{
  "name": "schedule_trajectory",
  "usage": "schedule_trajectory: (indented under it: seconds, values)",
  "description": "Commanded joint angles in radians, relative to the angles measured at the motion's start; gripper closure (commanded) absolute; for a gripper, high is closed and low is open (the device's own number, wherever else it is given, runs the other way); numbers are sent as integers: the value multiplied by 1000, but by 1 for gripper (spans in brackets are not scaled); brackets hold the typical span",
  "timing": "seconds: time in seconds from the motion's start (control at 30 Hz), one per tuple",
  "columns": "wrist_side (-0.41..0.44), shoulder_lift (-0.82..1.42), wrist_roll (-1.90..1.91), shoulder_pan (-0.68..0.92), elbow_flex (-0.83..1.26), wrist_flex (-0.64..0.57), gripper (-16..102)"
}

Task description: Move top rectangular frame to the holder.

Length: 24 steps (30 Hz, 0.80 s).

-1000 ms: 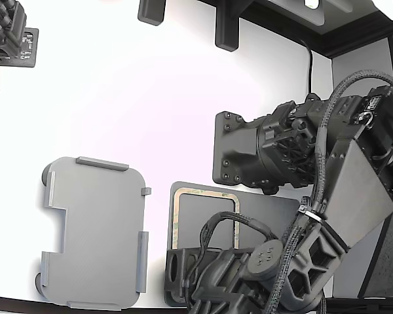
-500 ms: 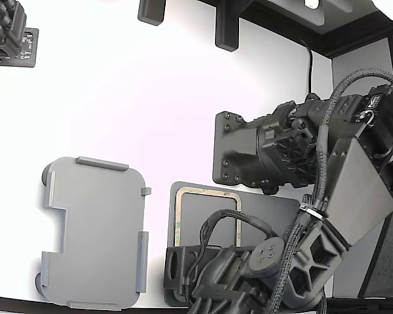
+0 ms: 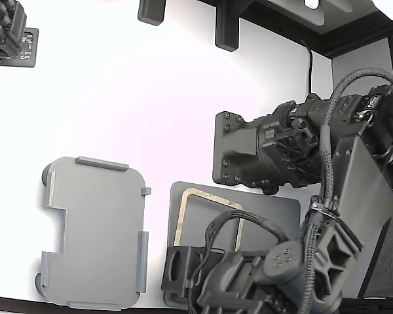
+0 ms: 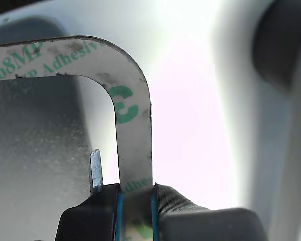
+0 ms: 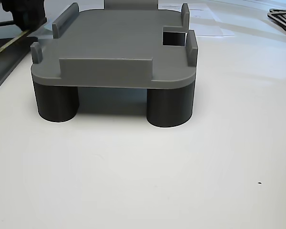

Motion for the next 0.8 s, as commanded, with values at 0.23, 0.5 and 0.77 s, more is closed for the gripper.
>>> schedule_trajectory:
  seconds: [0.23, 0.5, 0.77]
  values:
    - [242, 49, 655, 31, -431, 184, 97]
    - [319, 75, 1045, 18, -425, 183, 97]
    - [298, 130, 1060, -75, -334, 135, 97]
